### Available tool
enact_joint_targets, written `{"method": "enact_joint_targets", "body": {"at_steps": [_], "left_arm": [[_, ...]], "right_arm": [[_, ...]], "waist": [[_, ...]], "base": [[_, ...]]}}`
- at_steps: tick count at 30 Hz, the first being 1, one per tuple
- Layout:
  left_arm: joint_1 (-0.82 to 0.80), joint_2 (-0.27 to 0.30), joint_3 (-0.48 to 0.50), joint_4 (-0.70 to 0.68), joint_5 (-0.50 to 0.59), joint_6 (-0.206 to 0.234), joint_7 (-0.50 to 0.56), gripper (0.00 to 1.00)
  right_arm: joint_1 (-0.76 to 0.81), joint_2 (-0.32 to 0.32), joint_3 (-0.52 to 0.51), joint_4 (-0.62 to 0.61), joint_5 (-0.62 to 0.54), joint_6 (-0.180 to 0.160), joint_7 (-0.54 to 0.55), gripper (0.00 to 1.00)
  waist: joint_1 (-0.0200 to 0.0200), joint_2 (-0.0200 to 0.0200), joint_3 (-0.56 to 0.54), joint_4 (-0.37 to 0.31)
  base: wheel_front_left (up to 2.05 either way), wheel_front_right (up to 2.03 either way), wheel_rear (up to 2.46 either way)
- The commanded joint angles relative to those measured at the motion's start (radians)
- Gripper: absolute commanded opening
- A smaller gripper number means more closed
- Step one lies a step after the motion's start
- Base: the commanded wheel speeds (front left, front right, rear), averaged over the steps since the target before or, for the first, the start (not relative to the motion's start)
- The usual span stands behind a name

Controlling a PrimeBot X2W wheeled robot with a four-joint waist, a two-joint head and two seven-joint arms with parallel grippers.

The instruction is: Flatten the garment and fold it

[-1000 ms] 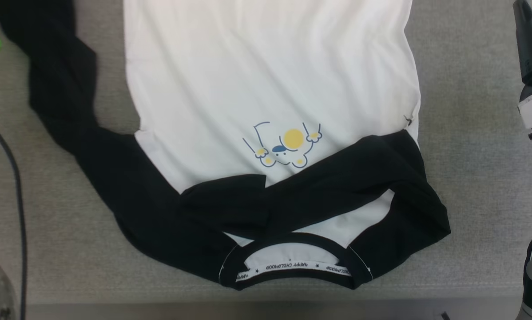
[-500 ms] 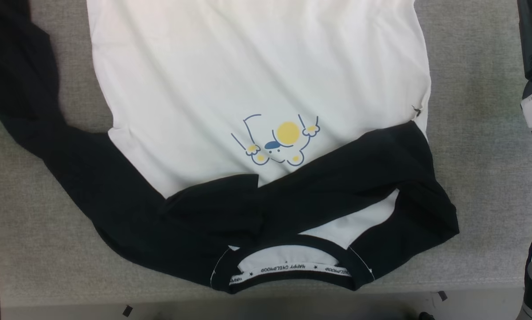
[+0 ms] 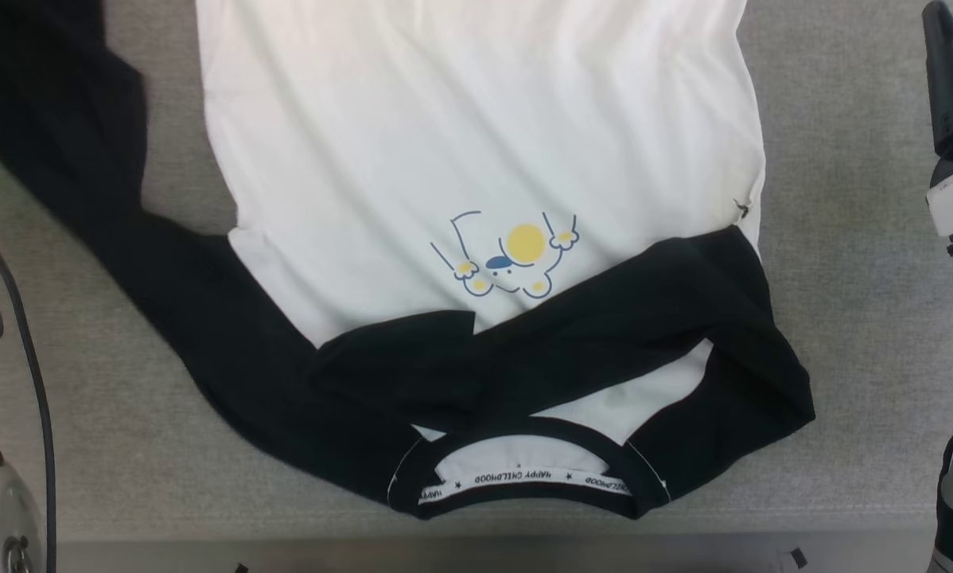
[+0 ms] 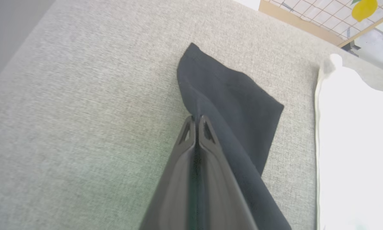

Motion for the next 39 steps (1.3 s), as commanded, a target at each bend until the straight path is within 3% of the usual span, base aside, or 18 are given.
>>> {"method": "enact_joint_targets", "body": {"at_steps": [1,6,10,18,23,27,30,33,39], "left_arm": [[-0.019,0.0,0.006,-0.003,0.006,0.009,-0.027,0.0],[-0.022,-0.028,0.027,-0.018,-0.006,0.028,-0.115,0.0],[0.001,-0.063,0.01,-0.046,-0.032,-0.017,-0.141,0.0],[0.121,-0.221,-0.153,-0.196,-0.072,-0.084,-0.092,0.0],[0.225,-0.322,-0.297,-0.285,-0.077,-0.095,-0.064,0.0],[0.307,-0.361,-0.427,-0.307,-0.109,-0.098,-0.071,0.0],[0.369,-0.368,-0.55,-0.296,-0.168,-0.097,-0.081,0.0],[0.419,-0.369,-0.697,-0.28,-0.246,-0.07,-0.111,0.0],[0.445,-0.37,-0.882,-0.152,-0.264,-0.031,-0.144,0.0]], "right_arm": [[0.015,-0.001,-0.004,0.008,-0.004,-0.001,-0.01,1.0],[0.043,-0.003,-0.009,0.049,-0.007,-0.001,-0.023,1.0],[0.071,-0.001,-0.017,0.086,-0.01,-0.001,-0.031,1.0],[0.125,0.003,-0.036,0.138,-0.015,-0.001,-0.03,1.0],[0.151,0.005,-0.041,0.151,-0.014,-0.001,-0.03,1.0],[0.166,0.007,-0.043,0.156,-0.007,-0.001,-0.033,1.0],[0.17,0.008,-0.04,0.162,-0.002,-0.001,-0.035,1.0],[0.169,0.008,-0.038,0.166,0.002,-0.001,-0.041,1.0],[0.172,0.009,-0.035,0.175,0.011,-0.001,-0.052,1.0]], "waist": [[-0.0002,0.0,-0.058,0.026],[-0.0002,0.0,-0.168,0.055],[-0.0002,0.0,-0.264,0.07],[-0.0002,0.0,-0.397,0.076],[-0.0002,0.0,-0.437,0.063],[-0.0002,0.0,-0.439,0.043],[-0.0002,0.0,-0.431,0.022],[-0.0002,0.0,-0.419,0.001],[-0.0002,0.0,-0.399,-0.027]], "base": [[0.0,0.0,0.0],[0.0,0.0,0.0],[0.0,0.0,0.0],[0.0,0.0,0.0],[0.0,0.0,0.0],[0.0,0.0,0.0],[0.0,0.0,0.0],[0.0,0.0,0.0],[0.0,0.0,0.0]]}}
